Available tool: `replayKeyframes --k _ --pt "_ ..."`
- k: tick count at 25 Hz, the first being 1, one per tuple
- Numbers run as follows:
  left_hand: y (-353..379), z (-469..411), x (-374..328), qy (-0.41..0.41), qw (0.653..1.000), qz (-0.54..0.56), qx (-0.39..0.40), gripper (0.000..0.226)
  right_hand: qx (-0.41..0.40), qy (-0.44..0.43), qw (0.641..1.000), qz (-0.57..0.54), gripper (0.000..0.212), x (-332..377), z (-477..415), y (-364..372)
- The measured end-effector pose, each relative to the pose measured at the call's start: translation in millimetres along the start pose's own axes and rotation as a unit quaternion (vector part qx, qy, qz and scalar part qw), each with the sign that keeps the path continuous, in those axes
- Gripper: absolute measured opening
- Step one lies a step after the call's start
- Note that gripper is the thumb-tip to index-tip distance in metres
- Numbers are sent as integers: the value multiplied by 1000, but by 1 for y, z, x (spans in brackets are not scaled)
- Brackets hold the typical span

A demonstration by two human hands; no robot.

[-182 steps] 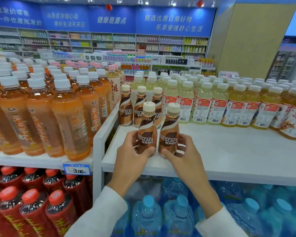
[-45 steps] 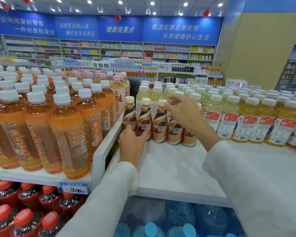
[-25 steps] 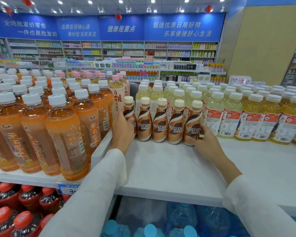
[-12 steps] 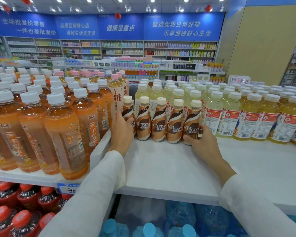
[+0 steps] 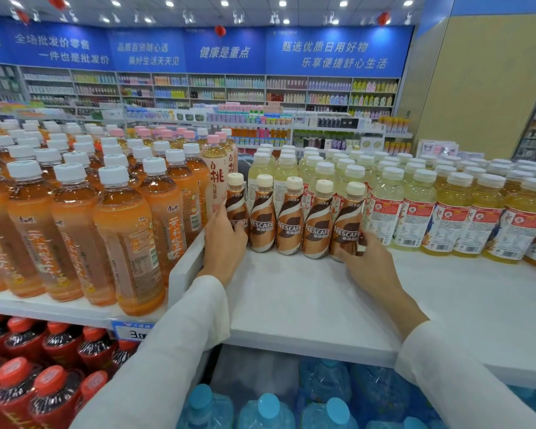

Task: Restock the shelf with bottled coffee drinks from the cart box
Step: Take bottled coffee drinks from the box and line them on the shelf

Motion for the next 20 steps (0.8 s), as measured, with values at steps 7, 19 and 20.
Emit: replayKeyframes --k 7,19,20 --pt "-31 63 -3 -30 999 -1 22 48 47 3 998 51 53 7 68 -25" --pt "-158 272 19 -58 992 -21 -113 33 125 -126 982 -65 31 20 228 5" --pt "-170 292 30 -87 988 -21 -127 34 123 -139 979 -80 30 19 243 19"
Point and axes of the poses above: each hand's wrist, its own z-axis away from the middle knuckle, its own y-axis out of the palm, x = y × z, the point moved 3 cm from there along -z, towards the middle knuckle, and after that the axes turned 1 degree about -x, right-handed, at the moved point
